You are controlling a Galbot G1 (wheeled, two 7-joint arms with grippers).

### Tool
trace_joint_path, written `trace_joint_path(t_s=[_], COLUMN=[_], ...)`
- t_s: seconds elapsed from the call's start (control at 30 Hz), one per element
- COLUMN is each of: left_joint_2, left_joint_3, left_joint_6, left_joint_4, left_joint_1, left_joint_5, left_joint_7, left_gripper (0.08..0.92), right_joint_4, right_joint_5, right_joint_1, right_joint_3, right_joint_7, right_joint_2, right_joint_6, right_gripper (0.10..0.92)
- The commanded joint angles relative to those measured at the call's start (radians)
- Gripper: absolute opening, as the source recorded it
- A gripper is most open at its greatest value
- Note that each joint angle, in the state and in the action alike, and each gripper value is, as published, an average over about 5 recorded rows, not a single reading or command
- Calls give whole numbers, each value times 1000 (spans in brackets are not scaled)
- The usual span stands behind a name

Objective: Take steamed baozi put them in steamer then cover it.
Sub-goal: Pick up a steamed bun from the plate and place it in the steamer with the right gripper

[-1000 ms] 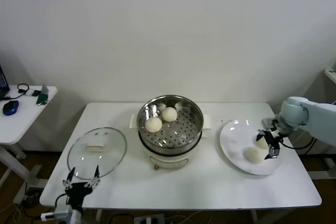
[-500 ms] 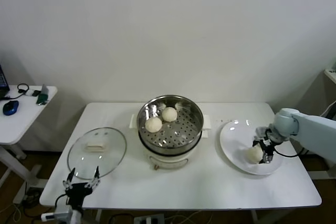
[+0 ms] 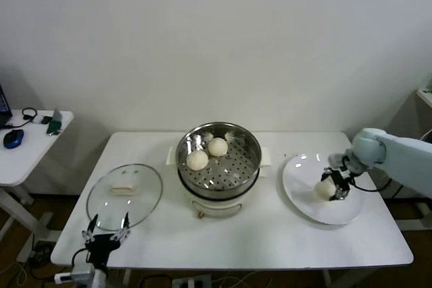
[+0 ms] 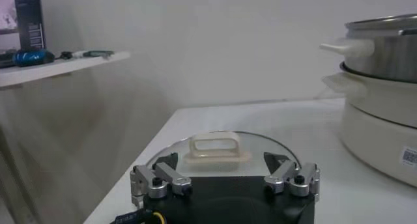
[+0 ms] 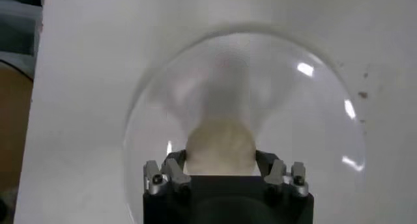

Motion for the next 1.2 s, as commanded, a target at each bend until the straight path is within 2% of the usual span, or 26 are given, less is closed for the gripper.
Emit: trace_joint_path(t_s=[0.03,0.3,0.5,0.63,0.83,0.97,1.2], left_joint_2=[-4,-10,-14,-13,-14,-15,-17], left_joint_3=[5,4,-6,-15,-20,-25,-23], left_joint_6=[3,9,13,8,1,0,0], left_joint_4=[2,-5,-20,-18,-18,-19,-14], left_joint_1=[-2,-7,-4,2,11,11,11], left_joint_5=[10,16,19,18,12,10,10], left_joint_7=[0,-1,-2,-6,-13,-15,-17], left_gripper=[823,823,823,823,823,823,823], right_joint_4=[106,331,432,405,285,215,186], right_joint_5=[127,109,-72,-219,-389,-430,-455], right_joint_1=[601,671,489,356,196,113,62], right_joint_3=[-245,-97,-55,-71,-81,-76,-73], right_joint_7=[-94,-82,-8,35,86,104,128], right_joint_2=[193,415,562,629,669,673,663], right_joint_6=[247,332,338,348,338,321,295], right_gripper=[712,716,717,713,705,705,707])
